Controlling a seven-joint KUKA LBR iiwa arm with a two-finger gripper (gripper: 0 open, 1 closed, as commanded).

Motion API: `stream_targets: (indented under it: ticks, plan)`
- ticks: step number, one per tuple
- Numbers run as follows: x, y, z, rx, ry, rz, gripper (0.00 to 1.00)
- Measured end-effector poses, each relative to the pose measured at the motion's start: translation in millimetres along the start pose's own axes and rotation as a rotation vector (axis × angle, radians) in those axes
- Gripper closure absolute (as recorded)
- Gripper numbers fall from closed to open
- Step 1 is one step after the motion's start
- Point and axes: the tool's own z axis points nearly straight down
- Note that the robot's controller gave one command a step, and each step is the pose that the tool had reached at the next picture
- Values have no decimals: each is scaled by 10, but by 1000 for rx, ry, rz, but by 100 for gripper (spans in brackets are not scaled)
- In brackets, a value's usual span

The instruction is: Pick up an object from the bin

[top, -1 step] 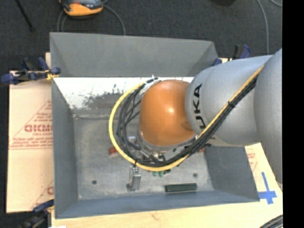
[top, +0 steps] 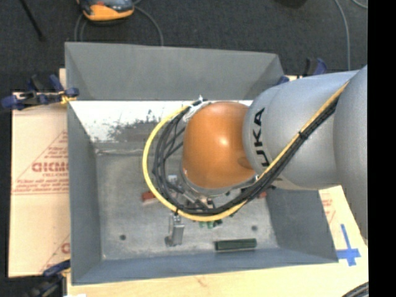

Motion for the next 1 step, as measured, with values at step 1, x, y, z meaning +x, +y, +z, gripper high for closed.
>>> stream_targets:
  ticks: [1]
  plan:
    - [-767, -309, 765, 0, -9, -56, 0]
